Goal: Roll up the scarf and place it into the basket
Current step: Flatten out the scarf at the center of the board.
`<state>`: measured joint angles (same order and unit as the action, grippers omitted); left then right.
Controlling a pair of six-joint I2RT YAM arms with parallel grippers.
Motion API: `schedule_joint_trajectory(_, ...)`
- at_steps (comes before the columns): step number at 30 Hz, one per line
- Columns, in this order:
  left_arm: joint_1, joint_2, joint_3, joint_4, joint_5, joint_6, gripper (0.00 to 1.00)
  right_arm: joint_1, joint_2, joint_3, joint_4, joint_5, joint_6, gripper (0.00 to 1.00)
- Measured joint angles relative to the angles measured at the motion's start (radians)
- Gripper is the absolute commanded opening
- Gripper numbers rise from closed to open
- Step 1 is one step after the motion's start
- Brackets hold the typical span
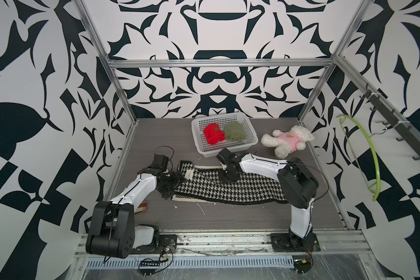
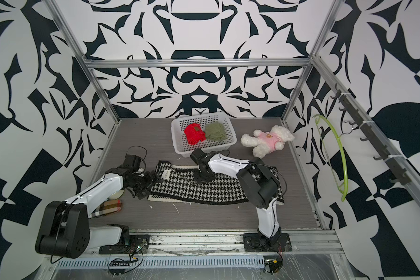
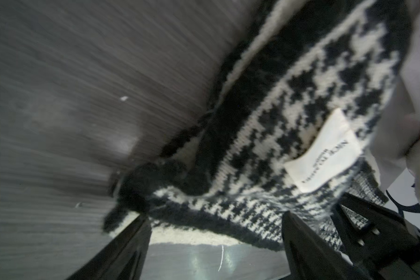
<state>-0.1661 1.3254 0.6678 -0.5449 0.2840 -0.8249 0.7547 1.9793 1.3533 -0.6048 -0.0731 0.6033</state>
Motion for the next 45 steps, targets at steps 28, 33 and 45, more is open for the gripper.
schedule_joint_trajectory(28,0.051,-0.217,0.284,-0.100,0.076,0.068,1.00,0.201,-0.014,0.284,-0.150,0.244,-0.071,0.41)
schedule_joint_trajectory(33,0.330,-0.221,0.327,-0.211,0.079,0.135,0.99,0.297,0.105,0.349,-0.136,0.176,-0.084,0.42)
schedule_joint_trajectory(45,0.497,-0.176,0.448,-0.307,0.157,0.222,0.99,0.346,0.315,0.506,-0.179,0.115,-0.126,0.08)
